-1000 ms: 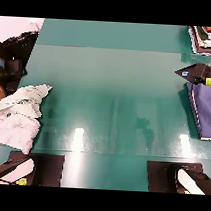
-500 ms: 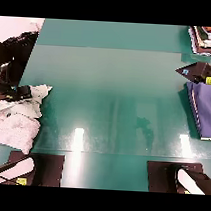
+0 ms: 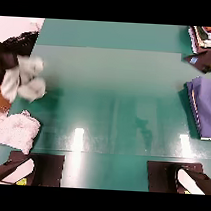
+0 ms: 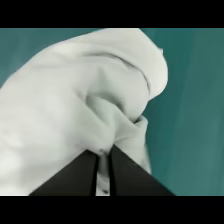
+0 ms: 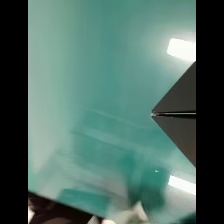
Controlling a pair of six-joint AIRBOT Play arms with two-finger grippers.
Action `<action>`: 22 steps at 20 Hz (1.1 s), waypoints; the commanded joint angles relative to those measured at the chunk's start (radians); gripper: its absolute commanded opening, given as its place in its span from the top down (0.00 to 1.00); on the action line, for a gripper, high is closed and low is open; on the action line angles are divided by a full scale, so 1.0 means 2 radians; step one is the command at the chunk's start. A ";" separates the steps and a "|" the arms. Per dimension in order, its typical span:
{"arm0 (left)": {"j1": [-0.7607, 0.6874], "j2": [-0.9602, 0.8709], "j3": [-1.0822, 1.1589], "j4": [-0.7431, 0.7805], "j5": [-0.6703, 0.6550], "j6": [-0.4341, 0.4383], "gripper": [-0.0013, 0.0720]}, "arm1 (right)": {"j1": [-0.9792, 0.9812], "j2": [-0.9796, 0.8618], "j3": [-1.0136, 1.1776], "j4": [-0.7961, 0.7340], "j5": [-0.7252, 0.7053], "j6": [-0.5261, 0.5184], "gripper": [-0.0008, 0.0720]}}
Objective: Fold the shirts.
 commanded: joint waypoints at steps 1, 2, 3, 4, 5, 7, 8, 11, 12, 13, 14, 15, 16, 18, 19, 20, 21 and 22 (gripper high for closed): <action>-0.096 0.046 0.155 -0.010 -0.020 0.004 0.95 | -0.001 0.000 0.066 0.001 -0.036 0.000 0.96; -0.129 0.046 0.193 -0.010 -0.029 0.004 0.95 | -0.001 0.000 0.087 -0.002 -0.046 0.000 0.96; -0.161 0.046 0.220 -0.010 -0.033 0.004 0.95 | -0.001 0.000 0.105 -0.002 -0.051 0.000 0.96; -0.193 0.046 0.237 -0.010 -0.032 0.004 0.95 | -0.001 0.000 0.121 -0.002 -0.054 0.000 0.96; -0.223 0.046 0.241 -0.010 -0.028 0.004 0.95 | -0.001 0.000 0.136 -0.002 -0.055 -0.001 0.96; -0.277 0.033 0.241 -0.010 -0.035 -0.002 0.95 | -0.001 0.000 0.156 -0.002 -0.054 -0.001 0.96; -0.303 0.021 0.240 -0.010 -0.040 -0.002 0.95 | -0.001 0.000 0.162 -0.002 -0.052 -0.001 0.96; -0.384 -0.042 0.240 -0.010 -0.059 -0.002 0.95 | -0.001 0.000 0.167 -0.001 -0.043 -0.001 0.96; -0.408 -0.067 0.240 -0.010 -0.072 -0.002 0.95 | -0.001 0.000 0.167 -0.002 -0.035 -0.001 0.96; -0.432 -0.097 0.240 -0.011 -0.090 0.000 0.94 | -0.001 0.000 0.166 -0.001 -0.024 -0.001 0.96; -0.452 -0.124 0.240 -0.011 -0.107 0.000 0.94 | -0.001 0.000 0.166 -0.002 -0.014 -0.001 0.96; -0.471 -0.153 0.240 -0.012 -0.123 0.001 0.94 | -0.001 0.000 0.166 -0.002 -0.004 -0.001 0.96; -0.484 -0.179 0.240 -0.013 -0.133 0.001 0.64 | -0.001 0.000 0.166 -0.002 0.004 -0.001 0.96; -0.497 -0.225 0.240 -0.014 -0.135 0.005 0.17 | -0.001 0.000 0.166 -0.001 0.017 -0.001 0.96; -0.496 -0.240 0.240 -0.011 -0.134 0.014 0.17 | -0.001 0.000 0.166 -0.001 0.023 -0.001 0.96; -0.489 -0.247 0.240 0.002 -0.135 0.014 0.17 | -0.001 0.000 0.166 -0.001 0.027 -0.001 0.96; -0.477 -0.248 0.240 0.013 -0.137 0.014 0.17 | -0.001 0.000 0.166 -0.002 0.031 -0.001 0.96; -0.459 -0.246 0.240 0.014 -0.144 0.014 0.17 | -0.001 0.000 0.166 -0.001 0.035 -0.001 0.96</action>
